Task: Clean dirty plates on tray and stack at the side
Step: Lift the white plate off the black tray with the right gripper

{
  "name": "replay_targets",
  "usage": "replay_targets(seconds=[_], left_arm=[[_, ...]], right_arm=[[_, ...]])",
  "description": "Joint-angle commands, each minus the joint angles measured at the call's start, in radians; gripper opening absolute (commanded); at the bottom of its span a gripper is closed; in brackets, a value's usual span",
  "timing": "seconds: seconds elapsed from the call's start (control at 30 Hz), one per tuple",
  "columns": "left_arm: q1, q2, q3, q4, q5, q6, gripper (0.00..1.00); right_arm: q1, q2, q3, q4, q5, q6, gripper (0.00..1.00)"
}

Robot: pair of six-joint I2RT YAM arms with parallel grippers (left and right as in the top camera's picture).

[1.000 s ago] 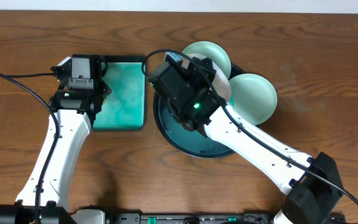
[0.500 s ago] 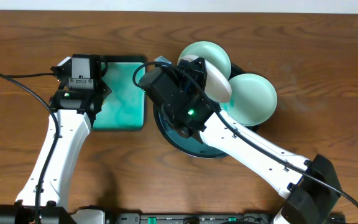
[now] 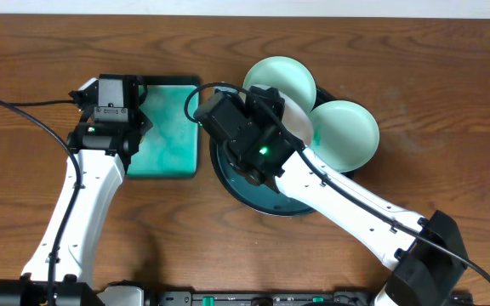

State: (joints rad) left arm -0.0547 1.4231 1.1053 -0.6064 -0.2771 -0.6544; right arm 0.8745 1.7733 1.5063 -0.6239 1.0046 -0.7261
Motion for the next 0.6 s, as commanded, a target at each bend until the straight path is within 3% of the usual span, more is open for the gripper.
replay_targets(seconds=[0.0, 0.17, 0.37, 0.57], left_arm=[[0.005, -0.003, 0.0, -0.007, -0.027, 0.006, 0.07], [0.005, -0.003, -0.002, -0.011, -0.027, 0.006, 0.07], [0.005, -0.003, -0.002, -0.022, -0.027, 0.006, 0.07], [0.005, -0.003, -0.002, -0.022, -0.027, 0.006, 0.07]], right_arm=[[-0.007, -0.016, 0.015, -0.004, 0.056, -0.014, 0.01], [-0.017, -0.015, 0.012, -0.101, -0.266, 0.079, 0.01], [-0.108, -0.015, 0.005, -0.084, -0.192, 0.192, 0.01], [-0.289, -0.016, 0.005, -0.076, -0.63, 0.354, 0.01]])
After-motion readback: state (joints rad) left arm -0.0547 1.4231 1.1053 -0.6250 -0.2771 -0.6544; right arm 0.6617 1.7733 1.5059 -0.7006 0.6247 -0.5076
